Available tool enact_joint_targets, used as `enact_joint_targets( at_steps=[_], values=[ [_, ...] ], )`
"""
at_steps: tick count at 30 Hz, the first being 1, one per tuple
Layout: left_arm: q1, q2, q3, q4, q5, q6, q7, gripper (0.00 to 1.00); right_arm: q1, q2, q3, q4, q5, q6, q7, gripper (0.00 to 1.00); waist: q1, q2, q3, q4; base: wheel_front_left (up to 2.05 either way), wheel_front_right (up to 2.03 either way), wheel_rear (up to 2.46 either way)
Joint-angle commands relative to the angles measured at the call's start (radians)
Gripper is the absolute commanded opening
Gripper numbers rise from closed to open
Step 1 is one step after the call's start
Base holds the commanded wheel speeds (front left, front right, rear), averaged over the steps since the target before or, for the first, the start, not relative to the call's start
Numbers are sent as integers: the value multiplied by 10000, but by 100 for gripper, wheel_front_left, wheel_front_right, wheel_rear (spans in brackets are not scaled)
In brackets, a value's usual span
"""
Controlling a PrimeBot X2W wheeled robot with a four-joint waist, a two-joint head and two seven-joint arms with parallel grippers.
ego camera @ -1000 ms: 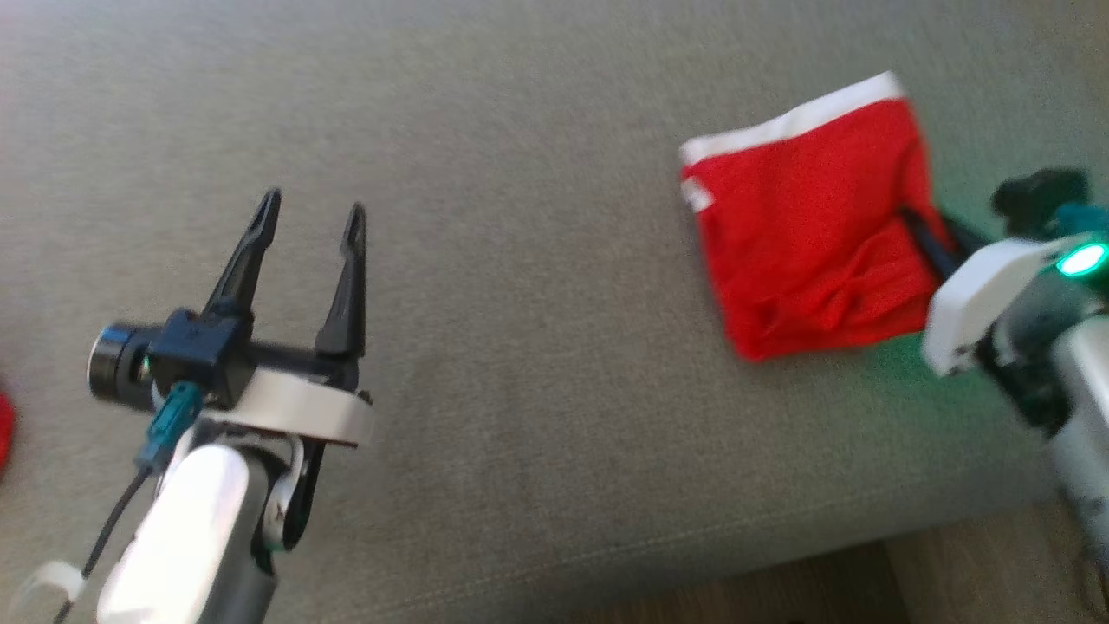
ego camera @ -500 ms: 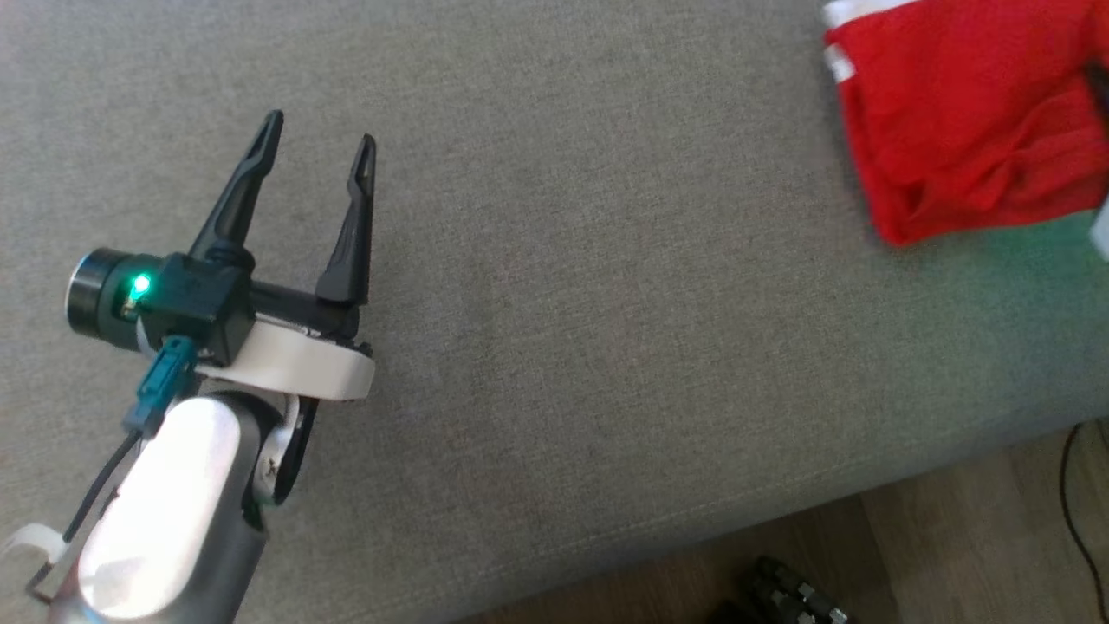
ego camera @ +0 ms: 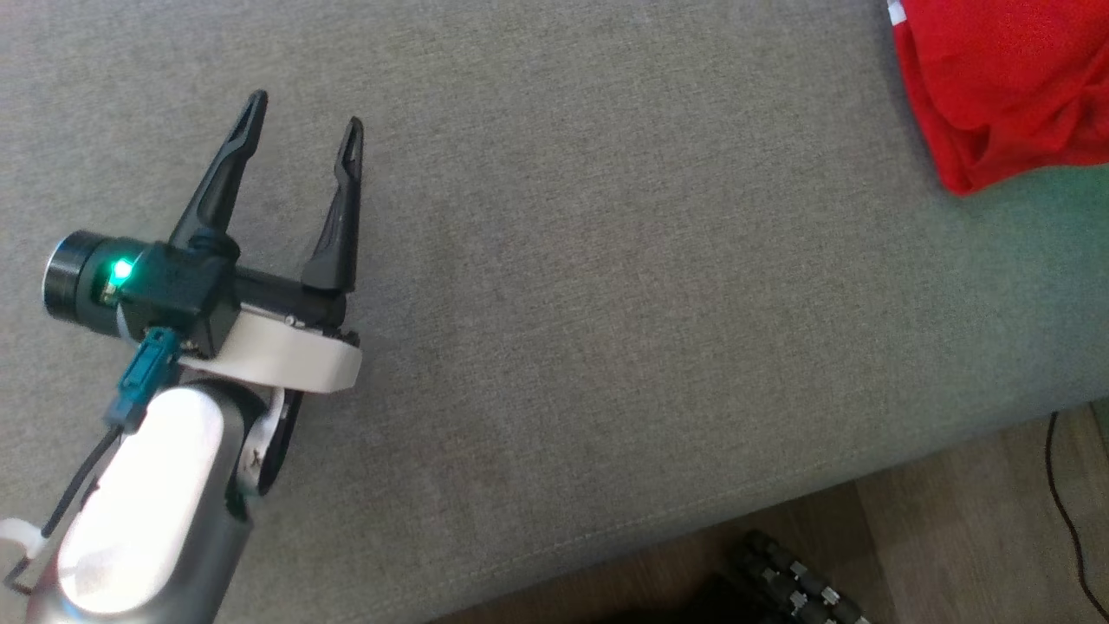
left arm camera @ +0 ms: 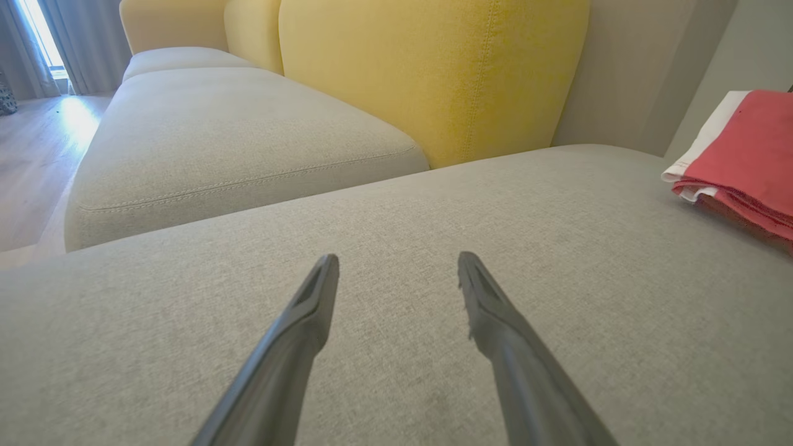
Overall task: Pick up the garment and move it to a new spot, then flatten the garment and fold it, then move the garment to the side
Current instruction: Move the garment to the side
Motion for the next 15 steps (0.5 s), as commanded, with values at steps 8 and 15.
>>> enact_joint_targets(
  at_steps=[8, 15],
  values=[
    [-419, 293, 295, -346, 71, -24, 36, 100, 5, -165, 127, -408, -229, 33, -407, 100, -1, 0, -88, -183, 0, 0, 0],
    [-205, 239, 283, -153, -102, 27, -85, 100, 818, 525, -459, -969, -980, 33, -858, 100, -1, 0, -591, -188, 0, 0, 0]
  ],
)
